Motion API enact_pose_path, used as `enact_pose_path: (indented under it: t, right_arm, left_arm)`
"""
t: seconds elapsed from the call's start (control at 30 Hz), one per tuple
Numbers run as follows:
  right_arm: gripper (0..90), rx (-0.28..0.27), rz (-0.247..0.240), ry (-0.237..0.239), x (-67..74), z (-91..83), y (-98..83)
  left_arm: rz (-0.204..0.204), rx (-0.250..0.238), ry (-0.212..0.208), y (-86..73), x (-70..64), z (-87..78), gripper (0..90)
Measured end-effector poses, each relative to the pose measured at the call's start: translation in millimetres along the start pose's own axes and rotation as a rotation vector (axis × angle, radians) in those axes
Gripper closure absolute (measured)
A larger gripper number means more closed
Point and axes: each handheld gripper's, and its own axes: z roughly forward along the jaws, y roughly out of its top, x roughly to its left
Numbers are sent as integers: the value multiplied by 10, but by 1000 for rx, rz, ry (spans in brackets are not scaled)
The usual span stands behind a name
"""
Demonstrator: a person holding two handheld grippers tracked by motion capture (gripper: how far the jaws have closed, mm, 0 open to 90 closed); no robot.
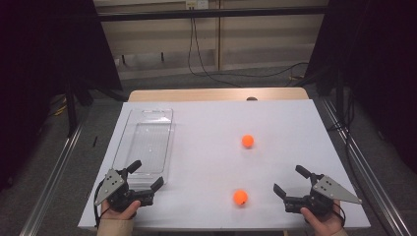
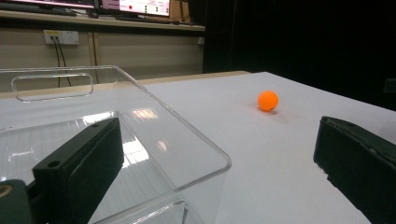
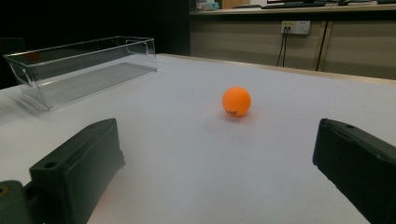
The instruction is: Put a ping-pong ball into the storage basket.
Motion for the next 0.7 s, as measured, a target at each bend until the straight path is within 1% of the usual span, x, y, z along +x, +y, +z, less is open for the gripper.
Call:
enact_pose_path:
  t: [0.47,0.6,0.63,0.67,0.7]
  right_arm:
    - [4,8,-9,3,3,-4,-2]
    - [6,9,-10,4,-1,-6,-2]
    - [6,9,-10,4,-2,-6,-2]
    - [6,9,-11,4,-2,-6,-2]
    - [6,9,-11,4,-2,-6,-2]
  left_arm:
    - [10,7,-17,13,-16,21,15]
    - [4,6,-26,17,-38,41,15]
    - [11,12,-28,20,-39,43,15]
    - [11,12,-28,20,-39,43,15]
    - [1,6,-35,22,-56,58,14]
